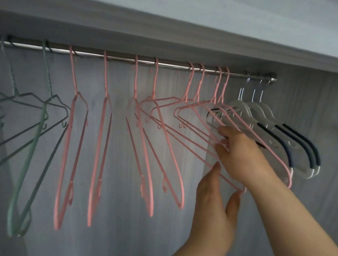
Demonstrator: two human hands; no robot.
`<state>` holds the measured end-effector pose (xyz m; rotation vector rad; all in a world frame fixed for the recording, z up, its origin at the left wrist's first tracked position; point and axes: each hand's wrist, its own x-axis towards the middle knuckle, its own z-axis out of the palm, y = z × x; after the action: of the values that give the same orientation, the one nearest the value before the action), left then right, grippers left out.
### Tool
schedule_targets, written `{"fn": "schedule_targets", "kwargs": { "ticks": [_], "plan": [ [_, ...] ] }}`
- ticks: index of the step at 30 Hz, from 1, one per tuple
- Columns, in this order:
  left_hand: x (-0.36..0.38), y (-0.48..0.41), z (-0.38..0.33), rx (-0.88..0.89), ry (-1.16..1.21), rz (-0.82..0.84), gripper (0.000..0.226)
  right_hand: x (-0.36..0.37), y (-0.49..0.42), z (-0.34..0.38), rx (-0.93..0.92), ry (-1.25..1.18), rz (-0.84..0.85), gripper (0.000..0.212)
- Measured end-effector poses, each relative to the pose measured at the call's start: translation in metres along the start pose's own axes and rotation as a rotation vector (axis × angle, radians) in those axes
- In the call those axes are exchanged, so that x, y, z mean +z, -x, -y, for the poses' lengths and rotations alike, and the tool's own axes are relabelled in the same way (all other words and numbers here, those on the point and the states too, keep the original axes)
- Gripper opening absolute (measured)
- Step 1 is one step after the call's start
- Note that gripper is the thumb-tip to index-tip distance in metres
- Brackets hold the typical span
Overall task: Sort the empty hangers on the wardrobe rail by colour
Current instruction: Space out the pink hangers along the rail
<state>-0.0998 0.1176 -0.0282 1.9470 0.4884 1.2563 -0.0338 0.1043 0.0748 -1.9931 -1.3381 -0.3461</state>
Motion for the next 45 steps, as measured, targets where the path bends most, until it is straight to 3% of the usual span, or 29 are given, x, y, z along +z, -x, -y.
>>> {"fn": "schedule_targets", "kwargs": {
  "ticks": [2, 4, 5, 8, 12, 20, 25, 28, 34, 36, 38, 40, 43, 45],
  "plan": [
    [0.001, -0.001, 0.002, 0.018, -0.014, 0.013, 0.06, 0.007, -0.001, 0.0, 0.035, -0.076, 0.09, 0.022],
    [0.002, 0.002, 0.008, 0.051, -0.01, 0.008, 0.025, 0.015, 0.002, 0.001, 0.117, -0.323, 0.159, 0.029],
    [0.001, 0.003, 0.013, 0.103, -0.033, -0.05, 0.019, 0.018, 0.003, 0.003, 0.165, -0.471, 0.171, 0.033],
    [-0.004, 0.005, 0.034, 0.278, -0.163, -0.199, 0.032, 0.028, 0.007, 0.01, 0.199, -0.656, 0.124, 0.035],
    [-0.017, 0.003, 0.048, 0.412, -0.231, -0.275, 0.012, 0.04, 0.007, 0.024, 0.17, -0.644, 0.087, 0.035],
    [-0.033, 0.004, 0.055, 0.455, -0.273, -0.254, 0.032, 0.05, 0.01, 0.037, 0.222, -0.7, 0.085, 0.035],
    [-0.03, 0.008, 0.051, 0.385, -0.26, -0.247, 0.027, 0.048, 0.012, 0.035, 0.238, -0.772, 0.09, 0.035],
    [-0.027, 0.009, 0.05, 0.344, -0.251, -0.225, 0.007, 0.047, 0.011, 0.031, 0.247, -0.817, 0.085, 0.036],
    [-0.017, 0.007, 0.047, 0.354, -0.333, -0.286, 0.012, 0.044, 0.006, 0.025, 0.231, -0.799, 0.13, 0.037],
    [-0.012, 0.013, 0.049, 0.354, -0.361, -0.319, 0.015, 0.04, 0.013, 0.023, 0.141, -0.652, 0.152, 0.044],
    [-0.004, 0.018, 0.047, 0.254, -0.246, -0.367, 0.051, 0.026, 0.027, 0.017, -0.044, -0.335, 0.1, 0.058],
    [0.006, 0.021, 0.041, 0.049, 0.017, -0.5, 0.072, -0.001, 0.038, 0.009, -0.233, -0.205, -0.073, 0.057],
    [0.022, 0.029, 0.041, -0.134, 0.186, -0.608, 0.063, -0.027, 0.04, -0.02, -0.249, -0.323, -0.211, 0.046],
    [0.031, 0.037, 0.039, -0.21, 0.271, -0.562, 0.04, -0.028, 0.035, -0.036, -0.131, -0.484, -0.153, 0.038]
  ]
}}
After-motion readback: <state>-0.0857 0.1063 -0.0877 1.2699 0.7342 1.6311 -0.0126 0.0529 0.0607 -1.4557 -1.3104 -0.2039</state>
